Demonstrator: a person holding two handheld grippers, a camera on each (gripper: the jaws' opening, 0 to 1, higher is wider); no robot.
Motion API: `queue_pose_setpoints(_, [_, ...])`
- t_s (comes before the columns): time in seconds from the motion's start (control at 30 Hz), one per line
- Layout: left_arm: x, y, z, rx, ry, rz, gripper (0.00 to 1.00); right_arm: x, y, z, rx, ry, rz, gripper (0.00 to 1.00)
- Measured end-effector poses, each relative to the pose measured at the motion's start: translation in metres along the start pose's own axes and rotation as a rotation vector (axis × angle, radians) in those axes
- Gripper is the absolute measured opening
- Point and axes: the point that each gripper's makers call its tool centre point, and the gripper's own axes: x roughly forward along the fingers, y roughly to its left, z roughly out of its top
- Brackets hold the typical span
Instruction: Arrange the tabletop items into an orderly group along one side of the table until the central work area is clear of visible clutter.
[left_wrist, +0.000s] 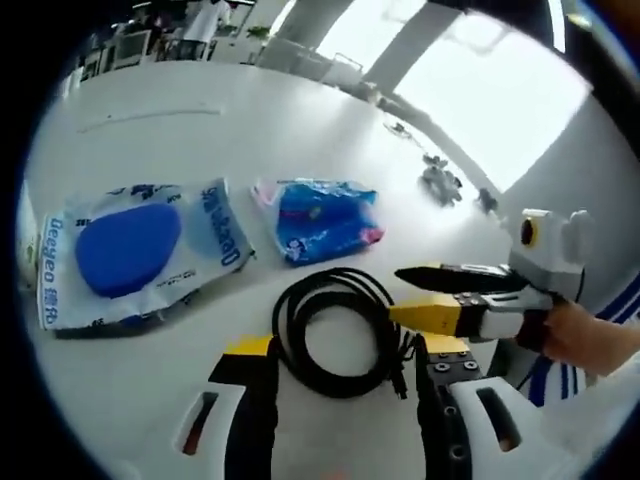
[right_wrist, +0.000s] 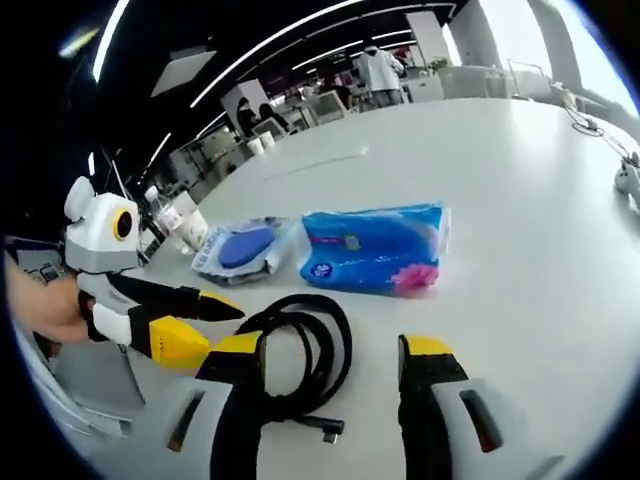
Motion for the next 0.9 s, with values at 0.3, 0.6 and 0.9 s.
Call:
queue_pose_setpoints(0.3, [-0.026, 0.015, 0.002, 0.112, -0.03, 0.052, 0.85, -0.001, 0.005, 0.003, -0.069, -0.01, -0.023, 0.79])
queue_pose_setpoints(0.6, [-0.051, 0.029, 0.006, 0.139, -0.061, 0.077, 0.88, -0.007, 0.004, 0.008, -0.082, -0.03, -0.041, 0.87])
queue_pose_setpoints(0.9, [-0.083, 0.057, -0.002, 0.125, -0.1, 0.142, 0.88, -0.013, 0.011, 0.005, -0.094, -0.026, -0.038, 0.88])
